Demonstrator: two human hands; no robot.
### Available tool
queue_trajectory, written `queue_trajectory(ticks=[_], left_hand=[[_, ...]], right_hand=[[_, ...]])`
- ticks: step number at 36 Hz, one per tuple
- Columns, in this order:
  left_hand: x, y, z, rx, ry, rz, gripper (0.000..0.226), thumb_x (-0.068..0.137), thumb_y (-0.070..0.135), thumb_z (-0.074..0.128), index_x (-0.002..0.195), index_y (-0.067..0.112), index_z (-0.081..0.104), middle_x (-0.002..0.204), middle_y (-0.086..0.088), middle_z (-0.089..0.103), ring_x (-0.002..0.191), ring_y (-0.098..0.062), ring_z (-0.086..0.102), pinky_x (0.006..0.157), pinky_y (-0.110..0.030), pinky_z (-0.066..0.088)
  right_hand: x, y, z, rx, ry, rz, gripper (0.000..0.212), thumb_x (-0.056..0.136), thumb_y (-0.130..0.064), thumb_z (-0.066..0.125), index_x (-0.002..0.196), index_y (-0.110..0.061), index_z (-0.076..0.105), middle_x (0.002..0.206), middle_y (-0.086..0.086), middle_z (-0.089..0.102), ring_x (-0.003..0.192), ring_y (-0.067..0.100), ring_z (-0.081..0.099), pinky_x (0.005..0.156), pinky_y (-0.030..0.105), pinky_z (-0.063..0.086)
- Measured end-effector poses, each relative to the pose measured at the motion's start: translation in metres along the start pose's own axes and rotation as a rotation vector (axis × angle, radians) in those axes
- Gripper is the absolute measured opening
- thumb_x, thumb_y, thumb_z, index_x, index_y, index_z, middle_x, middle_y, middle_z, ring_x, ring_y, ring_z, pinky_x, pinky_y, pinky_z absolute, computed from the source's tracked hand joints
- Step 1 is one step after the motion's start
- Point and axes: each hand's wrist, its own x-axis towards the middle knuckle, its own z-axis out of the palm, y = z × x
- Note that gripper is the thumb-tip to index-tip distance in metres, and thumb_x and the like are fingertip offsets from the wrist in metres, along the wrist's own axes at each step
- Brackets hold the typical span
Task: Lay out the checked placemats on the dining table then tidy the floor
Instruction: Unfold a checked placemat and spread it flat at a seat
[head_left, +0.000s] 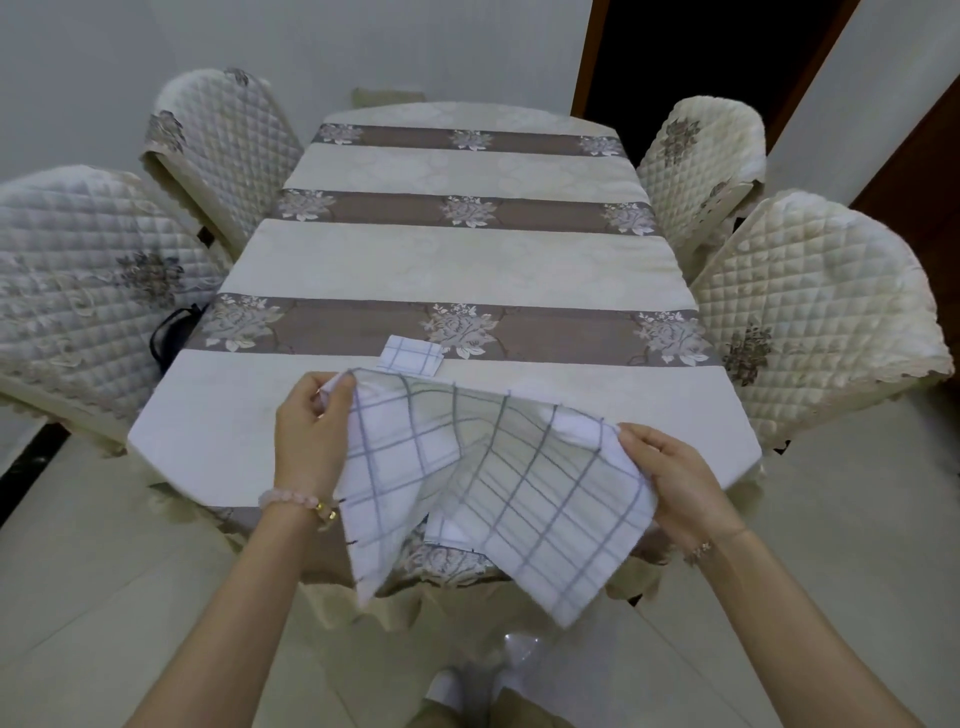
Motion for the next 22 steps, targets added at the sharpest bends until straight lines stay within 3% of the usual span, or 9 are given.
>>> queue_trajectory(ticks=[4,7,9,12,15,18,20,22], left_hand=[[0.011,-0.004,-0.001,0.007,-0.005,0.004,0.035,0.090,0.024,0.059,0.081,-0.009,0.053,0.059,-0.004,0.031,0.051,-0.006,0.028,0.049,-0.020,0.025],[0.014,-0.010,-0.001,0.025,-0.060,0.006,0.041,0.089,0.026,0.060,0.079,-0.012,0.050,0.058,-0.007,0.033,0.059,-0.017,0.028,0.056,-0.027,0.025],[0.015,-0.018,-0.001,0.063,-0.100,-0.017,0.040,0.090,0.027,0.059,0.077,-0.010,0.051,0.054,-0.004,0.035,0.058,-0.017,0.028,0.054,-0.027,0.024],[0.017,-0.033,0.001,0.083,-0.163,-0.091,0.041,0.090,0.031,0.059,0.077,-0.007,0.052,0.062,-0.011,0.045,0.061,-0.017,0.037,0.058,-0.028,0.031],[0.018,-0.044,0.006,0.098,-0.225,-0.192,0.031,0.091,0.023,0.058,0.069,0.003,0.050,0.062,-0.008,0.047,0.060,-0.017,0.039,0.056,-0.026,0.034],[0.015,-0.056,0.011,0.051,-0.288,-0.315,0.018,0.090,0.013,0.059,0.073,0.010,0.055,0.068,-0.009,0.055,0.062,-0.019,0.047,0.057,-0.027,0.040],[0.013,-0.062,0.011,0.071,-0.216,-0.322,0.020,0.088,0.010,0.061,0.070,0.007,0.053,0.066,-0.008,0.050,0.062,-0.018,0.041,0.055,-0.026,0.035],[0.012,-0.068,0.012,0.084,-0.077,-0.341,0.028,0.087,0.009,0.061,0.063,0.009,0.047,0.061,-0.006,0.041,0.063,-0.018,0.035,0.054,-0.026,0.029]], right_hand=[[0.017,-0.009,-0.010,-0.086,0.054,-0.075,0.009,0.089,-0.014,0.061,0.087,-0.013,0.070,0.088,0.008,0.069,0.075,0.018,0.064,0.069,0.029,0.055],[0.026,-0.012,-0.012,-0.115,0.063,-0.114,0.012,0.090,-0.012,0.058,0.085,-0.015,0.069,0.088,0.001,0.069,0.071,0.010,0.066,0.064,0.021,0.057],[0.034,-0.011,-0.013,-0.149,0.073,-0.140,0.014,0.091,-0.010,0.057,0.085,-0.015,0.068,0.093,0.002,0.068,0.079,0.013,0.065,0.072,0.023,0.057],[0.047,-0.005,-0.012,-0.199,0.108,-0.132,0.012,0.092,-0.010,0.056,0.092,-0.011,0.068,0.100,0.008,0.066,0.095,0.024,0.060,0.091,0.039,0.051],[0.058,0.002,-0.008,-0.224,0.149,-0.107,0.019,0.092,-0.008,0.055,0.106,0.000,0.066,0.107,0.015,0.064,0.099,0.027,0.058,0.095,0.041,0.049],[0.070,0.012,-0.009,-0.247,0.185,-0.075,0.023,0.093,-0.009,0.054,0.112,0.000,0.064,0.116,0.015,0.062,0.104,0.025,0.056,0.100,0.039,0.045],[0.074,0.019,-0.011,-0.199,0.159,-0.007,0.023,0.094,-0.013,0.052,0.112,-0.002,0.063,0.115,0.014,0.064,0.099,0.023,0.059,0.093,0.036,0.050],[0.072,0.026,-0.013,-0.077,0.080,0.112,0.023,0.095,-0.020,0.052,0.109,-0.005,0.061,0.103,0.012,0.065,0.086,0.022,0.061,0.075,0.034,0.055]])
